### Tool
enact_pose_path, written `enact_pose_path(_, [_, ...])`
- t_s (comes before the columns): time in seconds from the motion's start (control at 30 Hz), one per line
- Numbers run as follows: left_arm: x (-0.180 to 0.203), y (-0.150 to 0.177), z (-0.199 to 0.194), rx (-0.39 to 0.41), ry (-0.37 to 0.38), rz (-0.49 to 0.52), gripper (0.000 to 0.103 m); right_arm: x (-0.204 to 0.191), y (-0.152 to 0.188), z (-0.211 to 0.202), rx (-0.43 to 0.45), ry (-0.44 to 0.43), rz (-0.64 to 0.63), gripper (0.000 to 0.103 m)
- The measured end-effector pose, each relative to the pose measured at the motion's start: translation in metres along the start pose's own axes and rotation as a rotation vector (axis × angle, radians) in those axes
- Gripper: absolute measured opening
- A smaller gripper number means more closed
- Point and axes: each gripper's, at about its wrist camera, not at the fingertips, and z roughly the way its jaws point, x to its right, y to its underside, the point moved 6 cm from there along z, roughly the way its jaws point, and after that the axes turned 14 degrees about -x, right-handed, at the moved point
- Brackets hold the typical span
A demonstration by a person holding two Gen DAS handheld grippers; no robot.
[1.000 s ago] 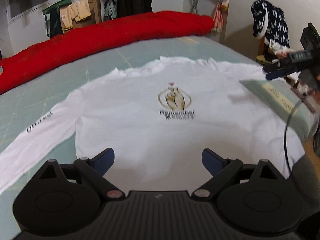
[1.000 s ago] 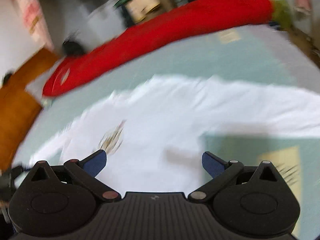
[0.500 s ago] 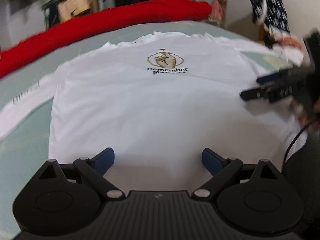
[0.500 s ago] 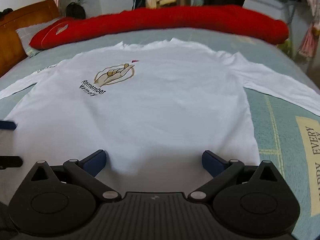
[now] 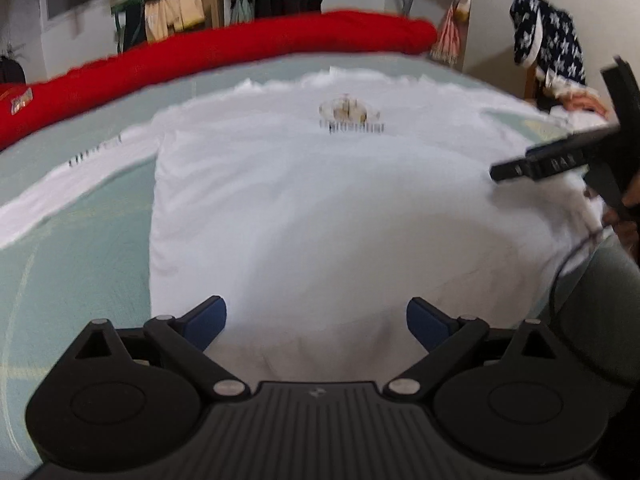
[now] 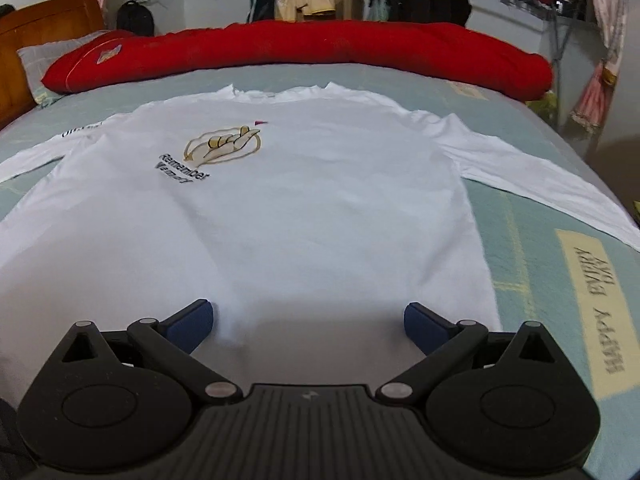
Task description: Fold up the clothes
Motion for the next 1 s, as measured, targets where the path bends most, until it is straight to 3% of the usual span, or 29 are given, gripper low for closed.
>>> enact_pose_path(0.1, [-0.007,-0.012,0.004,0.026,0.001,-0.022,0.097,-0.009,0.007,-0.007,-0.007,-0.023,0.007,0.103])
enact_pose_path(0.2, [-0.013,-0.011,0.018,-0.012,0.011,-0.049,0.097,-0.019,0.014,-0.014,-0.015,-0.047,0.014,0.103])
enact_pose_path(0.27, [-0.014,-0.006,0.021,0.000,0.019,-0.052,0.097,-0.023,0.021,-0.007,-0.050,-0.019,0.005,0.103])
enact_pose_path(0.33, [-0.014,-0.001,0.020,0.021,0.033,-0.037,0.102,-0.025,0.025,-0.006,-0.024,0.001,-0.006,0.103])
enact_pose_path(0.47, [-0.010,0.007,0.019,0.037,0.016,0.003,0.102,-0.023,0.025,-0.003,-0.007,0.005,0.005,0.103])
enact_pose_path(0.63, [-0.007,0.003,0.012,0.020,-0.021,-0.025,0.101,-0.025,0.028,-0.004,0.027,0.032,-0.012,0.103])
enact_pose_path(0.73, [0.001,-0.009,0.000,0.077,-0.070,-0.014,0.099,-0.024,0.026,-0.004,0.023,0.024,-0.012,0.103])
enact_pose_path(0.83, [0.019,-0.020,-0.007,0.125,-0.055,0.059,0.099,-0.023,0.026,-0.005,0.023,0.020,-0.016,0.103])
enact_pose_path(1.0, [0.033,-0.017,0.015,0.052,-0.035,0.066,0.098,-0.024,0.027,-0.007,0.007,0.026,-0.026,0.103])
